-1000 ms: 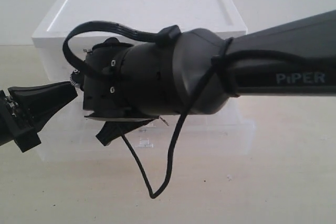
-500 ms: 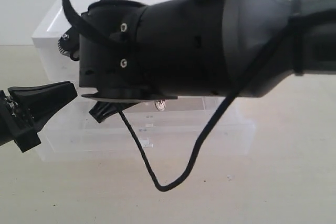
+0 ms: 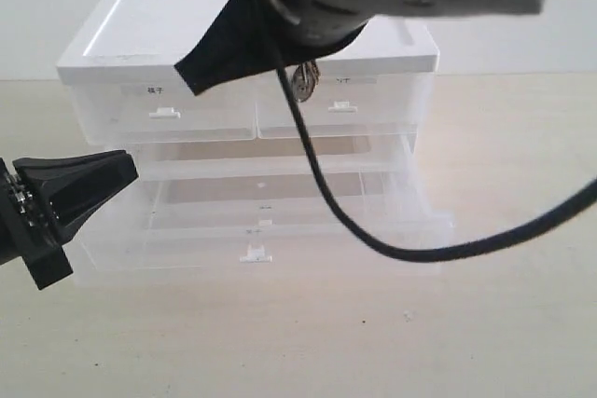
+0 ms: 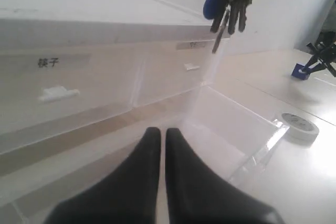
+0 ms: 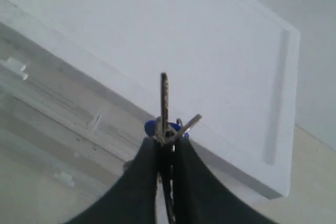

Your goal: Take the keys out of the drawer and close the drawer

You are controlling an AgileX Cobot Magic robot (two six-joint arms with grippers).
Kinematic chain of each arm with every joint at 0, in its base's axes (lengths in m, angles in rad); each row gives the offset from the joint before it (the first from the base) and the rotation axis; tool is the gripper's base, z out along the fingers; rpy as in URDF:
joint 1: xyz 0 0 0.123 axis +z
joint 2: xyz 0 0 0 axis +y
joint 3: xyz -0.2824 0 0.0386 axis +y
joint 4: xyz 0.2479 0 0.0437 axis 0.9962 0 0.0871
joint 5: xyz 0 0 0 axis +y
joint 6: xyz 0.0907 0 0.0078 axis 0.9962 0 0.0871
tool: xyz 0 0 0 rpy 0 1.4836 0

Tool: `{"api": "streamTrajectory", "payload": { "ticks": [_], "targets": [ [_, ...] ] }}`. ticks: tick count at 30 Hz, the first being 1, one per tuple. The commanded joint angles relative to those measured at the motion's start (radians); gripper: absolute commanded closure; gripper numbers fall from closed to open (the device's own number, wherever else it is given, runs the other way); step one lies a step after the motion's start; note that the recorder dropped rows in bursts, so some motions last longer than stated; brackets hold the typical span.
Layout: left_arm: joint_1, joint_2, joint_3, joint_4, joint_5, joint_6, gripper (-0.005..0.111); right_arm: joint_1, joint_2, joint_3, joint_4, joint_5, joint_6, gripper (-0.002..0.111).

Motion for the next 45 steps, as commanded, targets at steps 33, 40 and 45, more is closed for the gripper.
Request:
{"api": "streamTrajectory", "payload": {
  "ticks": [33,40,45],
  "targets": [
    [-0.511,0.043,0.023,-0.536,0.4,0.527,0.102,0.0,-0.166,0.0,-0.024,0.11,-0.063,0.109],
    [-0.511,0.151,-0.062,-0.606,0.335,0.595,0.102,0.0,-0.166,0.0,-0.024,0.096,-0.084,0.109],
    [-0.511,0.186,-0.127,-0.623,0.335,0.598,0.102,0.0,-0.166,0.0,-0.028,0.094,-0.105,0.109]
  ]
}}
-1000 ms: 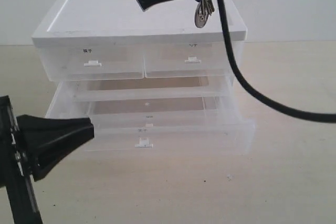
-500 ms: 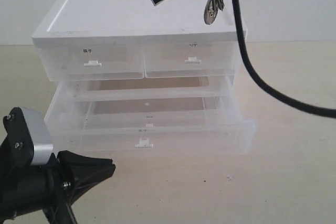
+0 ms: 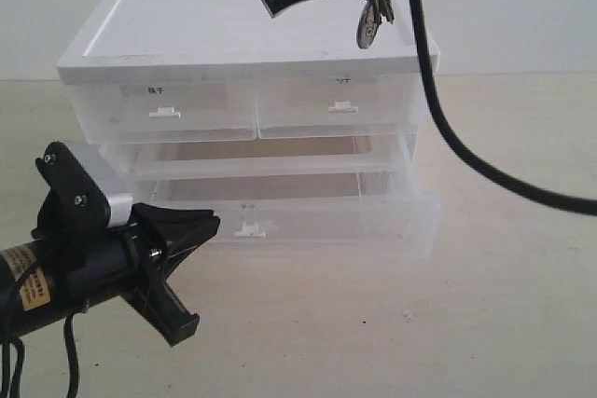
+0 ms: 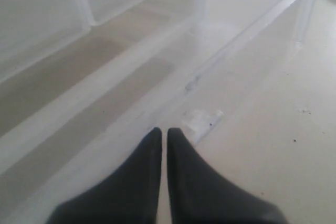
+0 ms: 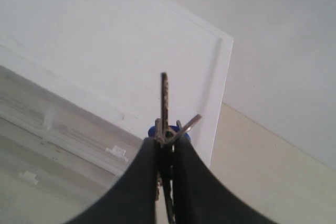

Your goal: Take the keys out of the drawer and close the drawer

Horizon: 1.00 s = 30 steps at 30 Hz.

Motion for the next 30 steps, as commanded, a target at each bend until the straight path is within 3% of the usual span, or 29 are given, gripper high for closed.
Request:
{"api": "streamTrajectory", "payload": {
  "ticks": [1,10,22,30],
  "targets": [
    [-0.004,0.02,-0.057,-0.041,-0.019,0.013,0.102,0.0,-0.013,0.0,-0.02,-0.015,-0.027,0.109],
    [-0.004,0.1,-0.164,-0.04,0.011,0.013,0.102,0.0,-0.013,0.0,-0.02,-0.052,-0.044,0.109],
    [-0.006,0.118,-0.171,-0.034,0.085,0.013,0.102,0.0,-0.013,0.0,-0.017,-0.049,-0.073,0.109],
    [-0.004,0.254,-0.246,-0.064,0.074,0.029,0.102,0.0,-0.013,0.018,-0.014,-0.054,-0.071,0.109]
  ]
}}
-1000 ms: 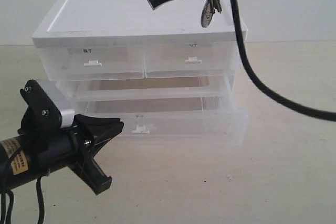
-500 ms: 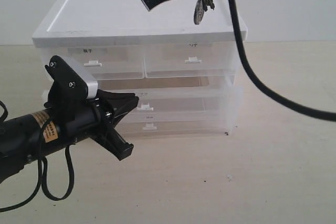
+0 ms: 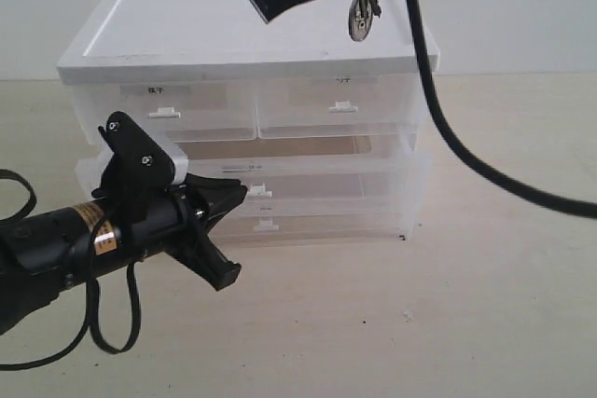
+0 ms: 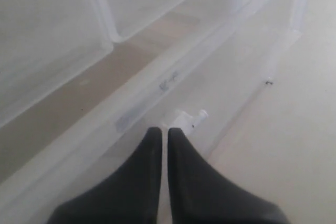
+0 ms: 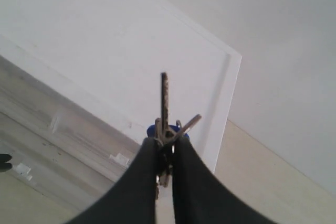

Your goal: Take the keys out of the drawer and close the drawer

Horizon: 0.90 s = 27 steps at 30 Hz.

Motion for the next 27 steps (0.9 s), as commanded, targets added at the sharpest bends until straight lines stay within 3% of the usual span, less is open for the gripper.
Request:
{"api": "streamTrajectory", "payload": {
  "ticks": [1,7,16,23,27],
  "targets": [
    [-0.004,0.091,-0.068,-0.029,0.037,-0.006,0.102,0.0,-0.013,0.024,-0.018,-0.007,0.0,0.109],
    [-0.004,0.138,-0.152,-0.076,0.043,0.008,0.102,0.0,-0.013,0.076,-0.043,-0.023,0.008,0.109],
    [-0.004,0.136,-0.166,-0.153,0.075,0.065,0.102,0.0,-0.013,0.108,-0.06,-0.074,0.032,0.109],
    [-0.004,0.044,-0.073,-0.103,0.027,0.046,0.102,0.0,-0.013,0.108,-0.052,-0.062,0.036,0.109],
    [-0.004,-0.051,-0.003,0.115,-0.022,-0.091,0.102,0.0,-0.013,0.108,-0.044,-0.068,0.042,0.109]
  ]
}}
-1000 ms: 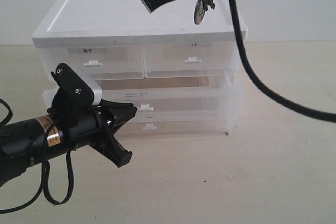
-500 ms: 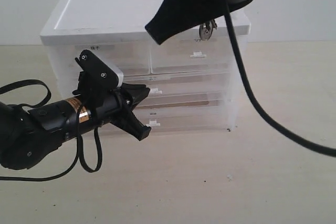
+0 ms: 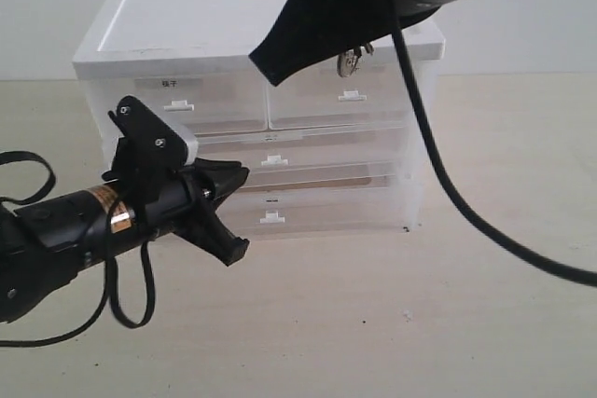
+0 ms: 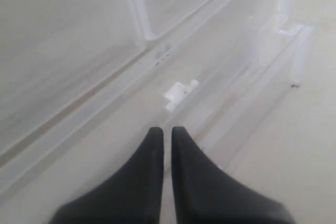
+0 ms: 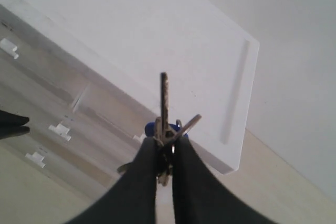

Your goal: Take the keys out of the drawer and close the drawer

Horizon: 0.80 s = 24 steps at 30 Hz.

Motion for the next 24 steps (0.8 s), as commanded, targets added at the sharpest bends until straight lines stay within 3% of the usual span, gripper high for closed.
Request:
{"api": "streamTrajectory", "payload": {
  "ticks": [1,4,11,16,20,24],
  "targets": [
    [0.0,-0.075,0.054,0.325,0.003,-0.179,0.102,0.0,-0.013,-0.001,-0.006,-0.009,0.017,0.109],
    [0.0,0.009,-0.015,0.346,0.228,-0.192,0.102,0.0,-0.013,-0.001,0.0,-0.014,0.028,0.109],
    [0.0,0.188,-0.251,0.333,0.434,-0.145,0.102,0.0,-0.013,-0.001,0.005,-0.024,0.019,0.109],
    [0.002,0.192,-0.298,0.277,0.41,-0.102,0.102,0.0,-0.013,-0.001,-0.003,-0.041,0.015,0.109],
    [0.002,0.192,-0.287,0.042,0.377,0.066,0.102,0.0,-0.013,-0.001,-0.003,-0.053,0.015,0.109],
    [0.002,0.192,-0.256,-0.04,0.303,0.125,0.102,0.0,-0.013,-0.001,0.016,-0.048,0.007,0.109]
  ]
}}
